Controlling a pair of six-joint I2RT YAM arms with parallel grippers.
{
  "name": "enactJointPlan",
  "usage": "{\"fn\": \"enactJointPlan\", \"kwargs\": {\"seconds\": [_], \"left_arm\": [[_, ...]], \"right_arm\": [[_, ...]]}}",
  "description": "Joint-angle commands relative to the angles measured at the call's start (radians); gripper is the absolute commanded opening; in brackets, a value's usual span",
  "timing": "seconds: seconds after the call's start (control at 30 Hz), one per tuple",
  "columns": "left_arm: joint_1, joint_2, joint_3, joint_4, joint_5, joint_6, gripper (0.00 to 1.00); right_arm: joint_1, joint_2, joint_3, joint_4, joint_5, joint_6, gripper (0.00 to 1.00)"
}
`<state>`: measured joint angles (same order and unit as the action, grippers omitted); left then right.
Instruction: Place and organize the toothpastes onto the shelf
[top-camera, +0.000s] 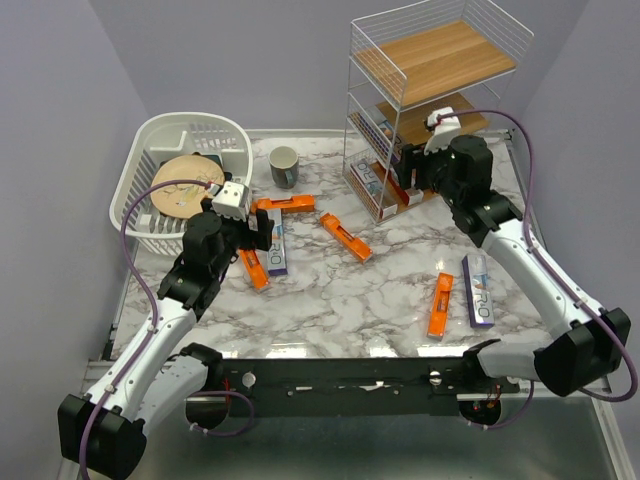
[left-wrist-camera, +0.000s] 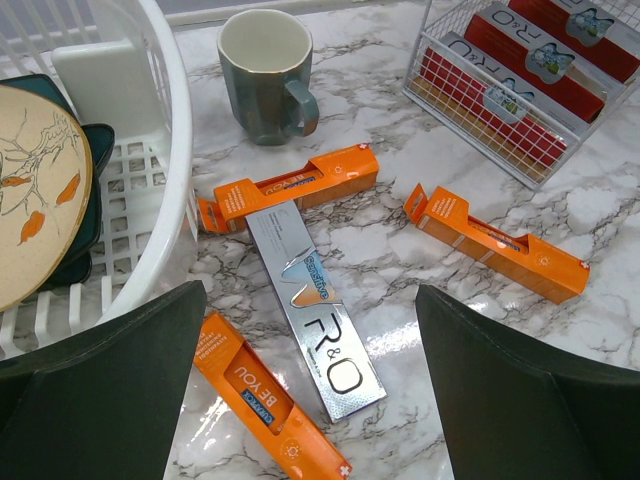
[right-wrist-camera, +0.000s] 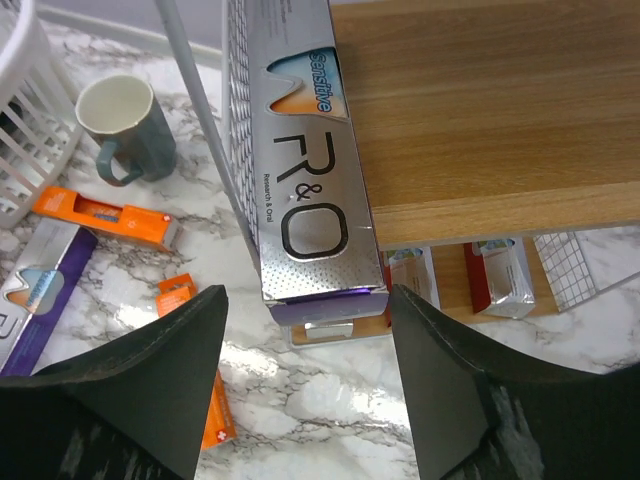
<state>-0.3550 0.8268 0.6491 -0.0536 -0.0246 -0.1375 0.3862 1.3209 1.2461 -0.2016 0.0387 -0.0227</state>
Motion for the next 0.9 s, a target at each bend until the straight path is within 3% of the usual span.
{"fn": "enactJointPlan", "kwargs": {"seconds": [0.0, 0.23, 0.53, 0.87], "left_arm": [[0.005, -0.006, 0.032, 0.003, 0.023, 0.012, 0.99], [0.005, -0.003, 0.03, 0.0, 0.023, 0.012, 0.99], [0.007, -0.002, 0.03, -0.002, 0.023, 0.01, 0.99], [0.008, 0.002, 0.032, 0.0, 0.023, 0.012, 0.99]], "right_arm": [[-0.013, -0.069, -0.102, 0.131, -0.025, 0.001, 0.73], [-0.023, -0.049, -0.132, 0.18, -0.072, -0.017, 0.68], [-0.029, -0.003, -0.106, 0.232, -0.129, -0.033, 0.51], [-0.03, 0.052, -0.05, 0.241, -0.168, -0.029, 0.49]]}}
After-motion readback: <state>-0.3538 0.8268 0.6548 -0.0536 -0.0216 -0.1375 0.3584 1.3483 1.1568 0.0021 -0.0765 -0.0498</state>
